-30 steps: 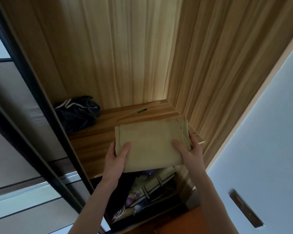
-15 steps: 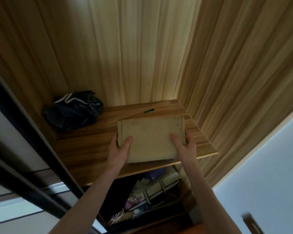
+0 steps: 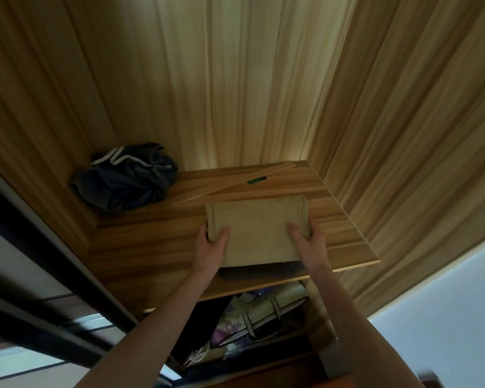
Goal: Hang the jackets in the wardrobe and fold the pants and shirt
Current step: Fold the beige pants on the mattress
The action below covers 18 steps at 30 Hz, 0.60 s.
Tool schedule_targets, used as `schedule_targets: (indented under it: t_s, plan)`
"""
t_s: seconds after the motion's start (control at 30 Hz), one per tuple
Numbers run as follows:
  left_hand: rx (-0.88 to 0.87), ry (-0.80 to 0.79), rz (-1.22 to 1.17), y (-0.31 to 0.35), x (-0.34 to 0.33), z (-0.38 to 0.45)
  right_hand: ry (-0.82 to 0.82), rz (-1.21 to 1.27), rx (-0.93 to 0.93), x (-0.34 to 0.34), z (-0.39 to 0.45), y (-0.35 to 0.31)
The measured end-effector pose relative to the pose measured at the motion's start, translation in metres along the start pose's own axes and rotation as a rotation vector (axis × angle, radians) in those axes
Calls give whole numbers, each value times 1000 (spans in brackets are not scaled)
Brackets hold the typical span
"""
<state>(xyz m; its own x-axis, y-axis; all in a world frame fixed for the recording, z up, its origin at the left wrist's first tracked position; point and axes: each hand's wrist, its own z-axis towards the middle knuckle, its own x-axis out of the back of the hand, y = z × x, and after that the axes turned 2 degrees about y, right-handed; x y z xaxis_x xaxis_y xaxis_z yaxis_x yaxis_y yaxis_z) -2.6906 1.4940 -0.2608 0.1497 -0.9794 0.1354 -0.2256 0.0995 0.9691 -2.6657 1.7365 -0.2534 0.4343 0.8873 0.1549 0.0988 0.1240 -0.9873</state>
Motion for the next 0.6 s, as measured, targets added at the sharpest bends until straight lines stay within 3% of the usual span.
schedule_targets:
  t_s: [0.47, 0.6]
  plan:
    - [19, -10, 157, -28, -13, 14, 39, -264, -61, -5, 6, 32]
    - [-28, 44, 411, -30, -13, 16, 129, -455, 69, -11, -5, 36]
